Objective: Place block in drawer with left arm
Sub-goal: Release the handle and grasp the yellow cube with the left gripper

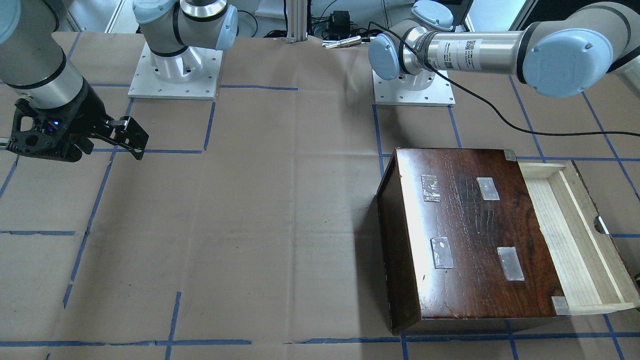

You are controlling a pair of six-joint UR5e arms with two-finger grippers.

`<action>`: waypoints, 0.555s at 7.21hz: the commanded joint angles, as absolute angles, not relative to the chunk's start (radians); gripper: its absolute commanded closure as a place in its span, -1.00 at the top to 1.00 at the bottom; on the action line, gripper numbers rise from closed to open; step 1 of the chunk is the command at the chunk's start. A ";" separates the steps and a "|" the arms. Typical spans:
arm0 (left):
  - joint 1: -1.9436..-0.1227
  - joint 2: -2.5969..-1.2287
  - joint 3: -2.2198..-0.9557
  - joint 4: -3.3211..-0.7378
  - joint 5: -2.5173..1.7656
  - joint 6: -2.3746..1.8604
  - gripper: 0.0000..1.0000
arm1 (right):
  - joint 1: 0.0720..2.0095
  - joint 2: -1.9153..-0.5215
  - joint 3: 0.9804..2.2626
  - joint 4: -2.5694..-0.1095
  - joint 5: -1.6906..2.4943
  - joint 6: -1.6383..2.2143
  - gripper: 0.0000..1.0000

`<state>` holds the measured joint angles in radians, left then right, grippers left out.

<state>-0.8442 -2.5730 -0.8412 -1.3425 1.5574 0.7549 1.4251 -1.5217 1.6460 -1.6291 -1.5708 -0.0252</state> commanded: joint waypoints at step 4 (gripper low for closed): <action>-0.853 -2.314 -0.866 -1.572 1.563 0.749 -1.00 | 1.425 -1.522 1.646 -1.629 -1.571 -0.025 1.00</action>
<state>-0.8481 -2.4267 -0.8476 -1.4418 1.5635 0.7501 1.4251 -1.5217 1.6460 -1.6290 -1.5708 -0.0253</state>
